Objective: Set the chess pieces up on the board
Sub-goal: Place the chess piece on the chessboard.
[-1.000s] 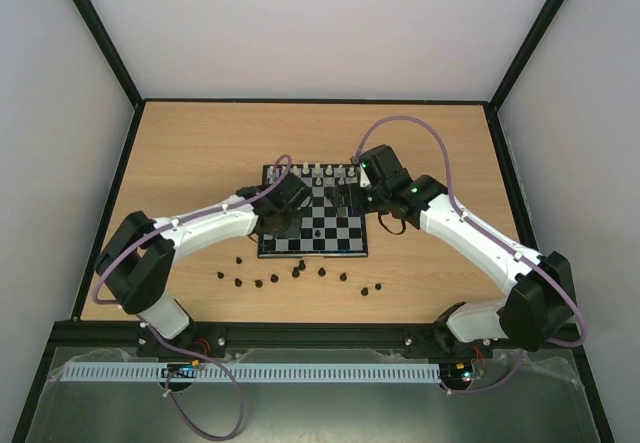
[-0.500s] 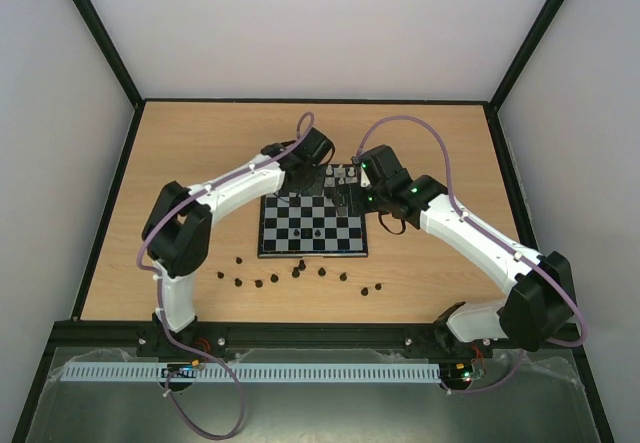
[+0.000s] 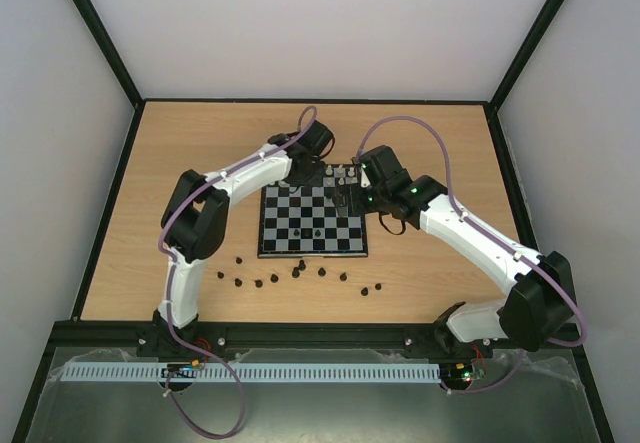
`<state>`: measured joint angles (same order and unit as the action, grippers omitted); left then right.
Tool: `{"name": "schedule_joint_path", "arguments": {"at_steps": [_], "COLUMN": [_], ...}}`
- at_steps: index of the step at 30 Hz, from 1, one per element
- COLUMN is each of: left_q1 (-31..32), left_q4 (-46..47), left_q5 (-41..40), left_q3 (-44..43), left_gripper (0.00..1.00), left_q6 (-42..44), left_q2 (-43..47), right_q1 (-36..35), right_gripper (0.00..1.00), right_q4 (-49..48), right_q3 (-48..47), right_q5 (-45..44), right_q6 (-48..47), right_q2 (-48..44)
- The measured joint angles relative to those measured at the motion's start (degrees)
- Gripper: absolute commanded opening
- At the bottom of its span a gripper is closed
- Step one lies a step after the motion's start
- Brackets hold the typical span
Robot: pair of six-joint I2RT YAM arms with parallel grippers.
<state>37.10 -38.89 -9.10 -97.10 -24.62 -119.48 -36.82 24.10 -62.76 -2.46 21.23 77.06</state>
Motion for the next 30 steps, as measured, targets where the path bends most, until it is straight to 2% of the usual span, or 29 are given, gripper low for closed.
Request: {"name": "schedule_joint_path", "arguments": {"at_steps": [21, 30], "left_q1": [-2.32, -2.4], "left_q4": [0.5, 0.66], "left_q5": [0.42, 1.18], "left_q3": [-4.24, -5.01], "left_gripper": [0.11, 0.12], "left_q6": [1.11, 1.25], "left_q2": [-6.91, -7.08], "right_q1": [0.04, 0.04], "right_gripper": [0.99, 0.99], "right_q4": [-0.02, -0.02], "right_q3": [0.02, 0.04], "right_q5": [-0.15, -0.15], "right_q6": [0.0, 0.0], "right_q2": [0.83, 0.85]}}
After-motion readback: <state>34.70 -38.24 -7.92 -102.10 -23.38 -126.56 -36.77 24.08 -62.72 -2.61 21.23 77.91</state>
